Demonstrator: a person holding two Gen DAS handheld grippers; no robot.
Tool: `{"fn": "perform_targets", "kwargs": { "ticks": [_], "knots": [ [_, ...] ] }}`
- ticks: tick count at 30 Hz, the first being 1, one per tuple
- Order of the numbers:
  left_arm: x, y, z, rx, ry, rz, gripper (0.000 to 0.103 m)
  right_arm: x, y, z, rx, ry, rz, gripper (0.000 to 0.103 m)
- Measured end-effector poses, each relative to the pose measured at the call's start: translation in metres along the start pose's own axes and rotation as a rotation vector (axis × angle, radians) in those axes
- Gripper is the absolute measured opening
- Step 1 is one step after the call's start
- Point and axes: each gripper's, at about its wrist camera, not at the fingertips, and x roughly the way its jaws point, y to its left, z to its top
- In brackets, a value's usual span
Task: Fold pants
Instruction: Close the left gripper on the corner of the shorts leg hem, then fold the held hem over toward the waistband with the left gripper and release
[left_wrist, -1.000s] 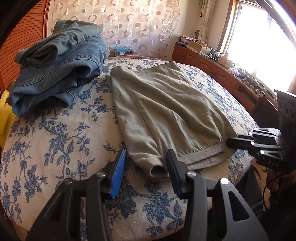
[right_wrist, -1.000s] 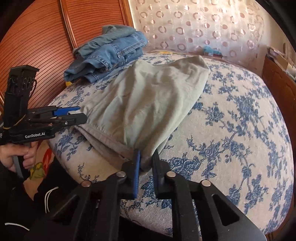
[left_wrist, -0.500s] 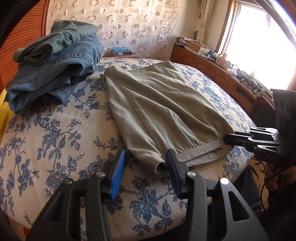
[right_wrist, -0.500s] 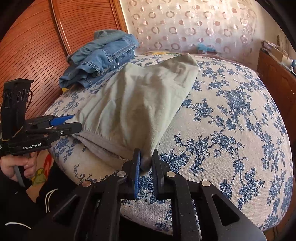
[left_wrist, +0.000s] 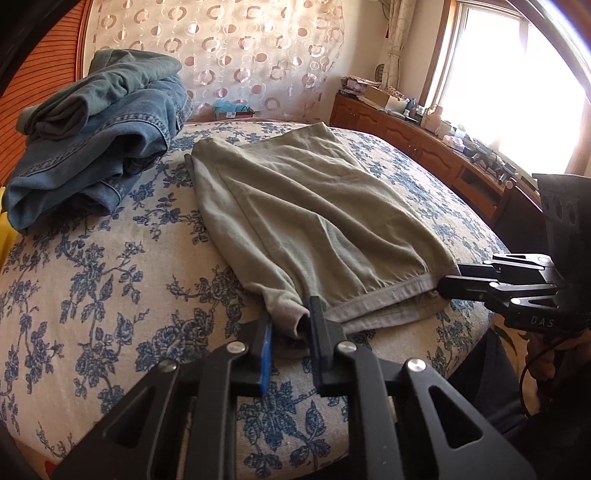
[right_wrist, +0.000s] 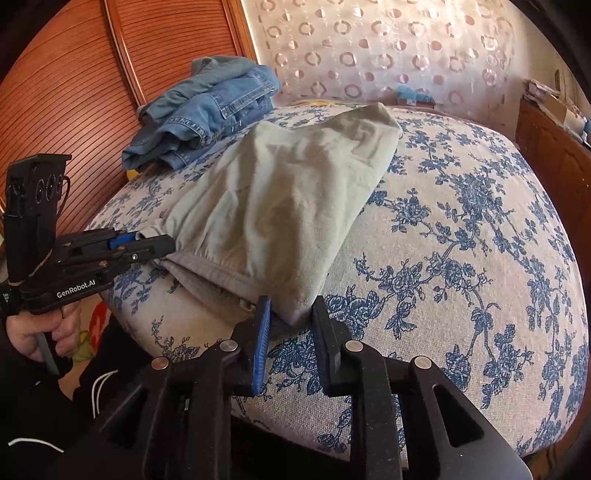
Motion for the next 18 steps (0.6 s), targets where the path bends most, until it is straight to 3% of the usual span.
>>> {"fn": "perform_targets", "kwargs": {
  "ticks": [4,8,18],
  "knots": [
    [-0.001,0.001,0.000,-0.008,0.001,-0.012,0.009,0.001,0.000,0.000,-0.007,0.002,0.005,0.020],
    [-0.003,0.002,-0.001,-0.009,0.002,-0.018,0.007,-0.001,-0.001,0.000,-0.010,0.003,0.032,0.009],
    [-0.024,0.007,0.006,-0.027,-0.019,-0.046,0.007,-0.024,0.004,0.016,-0.024,-0.065,0.079,0.007]
  ]
}}
